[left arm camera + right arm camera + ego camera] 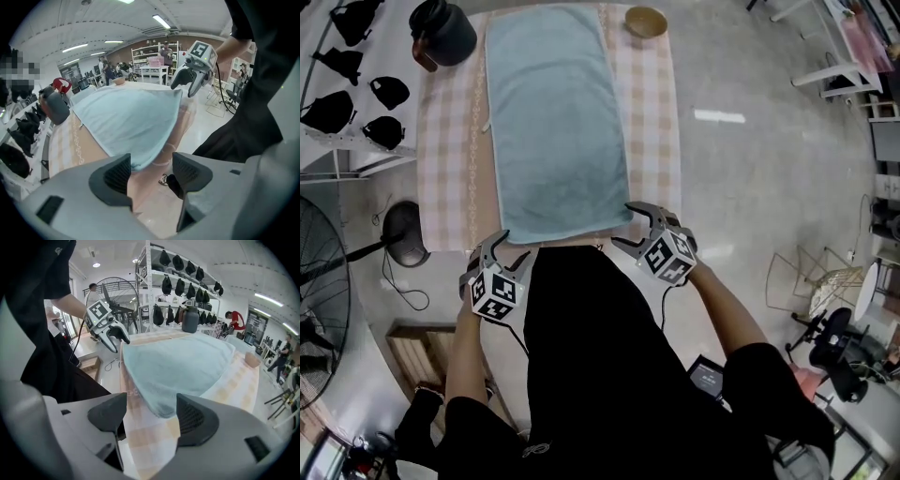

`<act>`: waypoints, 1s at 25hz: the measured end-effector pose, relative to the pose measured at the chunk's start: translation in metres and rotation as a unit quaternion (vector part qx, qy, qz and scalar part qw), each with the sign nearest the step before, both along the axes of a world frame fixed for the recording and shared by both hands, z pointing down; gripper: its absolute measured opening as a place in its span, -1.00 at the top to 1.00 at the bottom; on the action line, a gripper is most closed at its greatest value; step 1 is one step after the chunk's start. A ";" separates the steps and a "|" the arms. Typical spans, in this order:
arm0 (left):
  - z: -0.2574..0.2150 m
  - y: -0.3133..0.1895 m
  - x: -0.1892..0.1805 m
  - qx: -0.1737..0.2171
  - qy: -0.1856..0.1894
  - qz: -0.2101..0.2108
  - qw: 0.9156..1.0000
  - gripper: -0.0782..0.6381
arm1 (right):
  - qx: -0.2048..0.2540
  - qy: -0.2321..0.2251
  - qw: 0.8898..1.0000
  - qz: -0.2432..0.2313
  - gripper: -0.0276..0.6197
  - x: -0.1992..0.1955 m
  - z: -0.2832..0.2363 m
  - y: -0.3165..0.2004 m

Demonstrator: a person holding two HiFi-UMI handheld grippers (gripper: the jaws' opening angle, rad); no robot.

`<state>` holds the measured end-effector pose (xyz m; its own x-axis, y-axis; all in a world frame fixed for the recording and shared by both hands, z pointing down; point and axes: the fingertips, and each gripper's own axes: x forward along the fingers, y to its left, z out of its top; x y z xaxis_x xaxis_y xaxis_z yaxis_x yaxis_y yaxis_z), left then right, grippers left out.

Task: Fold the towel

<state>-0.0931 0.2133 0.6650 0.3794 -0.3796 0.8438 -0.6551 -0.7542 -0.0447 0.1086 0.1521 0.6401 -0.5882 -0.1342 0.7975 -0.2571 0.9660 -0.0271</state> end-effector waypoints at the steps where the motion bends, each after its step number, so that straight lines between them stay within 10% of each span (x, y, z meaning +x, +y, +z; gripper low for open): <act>1: 0.002 -0.001 0.000 0.000 -0.003 -0.002 1.000 -0.01 | -0.003 0.003 1.000 -0.002 -0.12 0.002 0.002 0.000; 10: 0.008 -0.013 -0.001 0.005 -0.029 -0.010 1.000 0.04 | 0.038 0.028 0.999 -0.016 0.58 0.008 0.007 -0.006; 13: 0.006 -0.017 -0.006 0.010 -0.038 -0.024 0.999 0.42 | 0.040 0.025 0.999 -0.016 0.77 0.008 0.005 -0.008; 15: 0.003 -0.018 -0.009 0.013 -0.035 -0.041 0.998 0.70 | 0.036 0.020 0.999 -0.012 0.81 0.009 0.003 -0.008; 25: -0.007 -0.007 -0.002 0.002 -0.017 -0.061 0.998 0.73 | 0.020 0.002 1.000 -0.003 0.82 0.015 -0.005 0.001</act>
<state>-0.0950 0.2065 0.6585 0.3012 -0.4245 0.8539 -0.7407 -0.6681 -0.0709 0.1233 0.1533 0.6348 -0.5853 -0.1627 0.7943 -0.2519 0.9677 0.0126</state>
